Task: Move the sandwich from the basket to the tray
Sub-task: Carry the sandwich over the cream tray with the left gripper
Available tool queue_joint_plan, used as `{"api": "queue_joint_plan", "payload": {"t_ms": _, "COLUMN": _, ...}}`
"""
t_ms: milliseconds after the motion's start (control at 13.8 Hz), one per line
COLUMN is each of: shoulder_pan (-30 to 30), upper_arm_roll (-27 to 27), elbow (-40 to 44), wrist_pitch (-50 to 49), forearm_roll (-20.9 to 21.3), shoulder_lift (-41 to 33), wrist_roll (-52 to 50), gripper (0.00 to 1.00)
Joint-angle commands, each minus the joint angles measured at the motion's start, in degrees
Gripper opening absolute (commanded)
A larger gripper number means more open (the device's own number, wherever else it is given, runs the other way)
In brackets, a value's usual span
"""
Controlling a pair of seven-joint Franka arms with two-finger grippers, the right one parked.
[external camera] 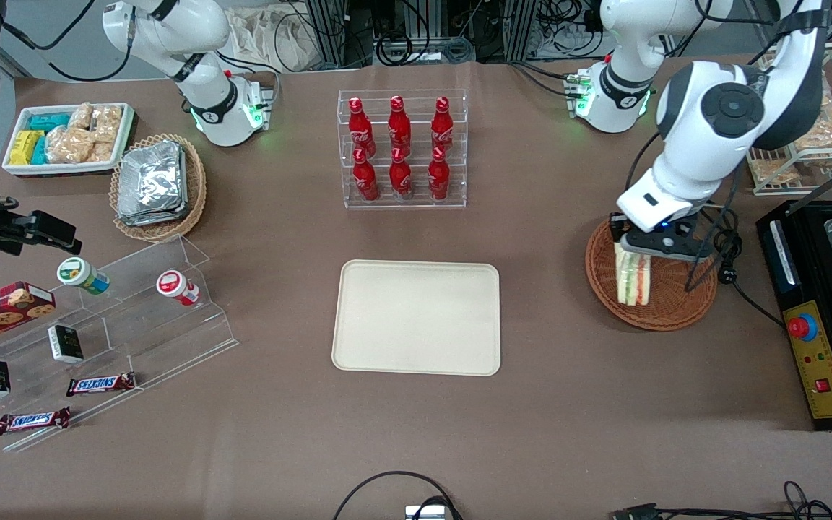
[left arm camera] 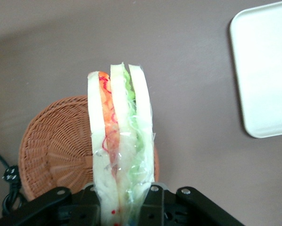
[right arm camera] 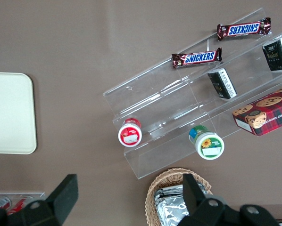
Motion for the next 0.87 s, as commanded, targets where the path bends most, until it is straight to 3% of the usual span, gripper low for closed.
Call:
{"api": "queue_joint_plan", "payload": {"t_ms": 0, "shoulder_pan": -0.2, "upper_arm_roll": -4.0, "elbow": 6.6, "wrist_pitch": -2.1, "forearm_roll": -0.1, "shoulder_lift": 4.9, "wrist_roll": -3.7, "gripper": 0.05}}
{"api": "queue_joint_plan", "payload": {"t_ms": 290, "shoulder_pan": -0.3, "upper_arm_roll": -10.5, "elbow": 14.5, "wrist_pitch": -2.1, "forearm_roll": 1.0, "shoulder_lift": 13.0, "wrist_roll": -13.6, "gripper": 0.06}}
{"api": "queue_joint_plan", "payload": {"t_ms": 652, "shoulder_pan": -0.3, "upper_arm_roll": -14.4, "elbow": 19.9, "wrist_pitch": -2.8, "forearm_roll": 1.3, "shoulder_lift": 19.2, "wrist_roll": -16.8, "gripper": 0.07}}
{"api": "queue_joint_plan", "payload": {"t_ms": 797, "shoulder_pan": -2.7, "upper_arm_roll": -15.0, "elbow": 21.4, "wrist_pitch": -2.8, "forearm_roll": 4.7, "shoulder_lift": 21.7, "wrist_roll": -19.9, "gripper": 0.07}}
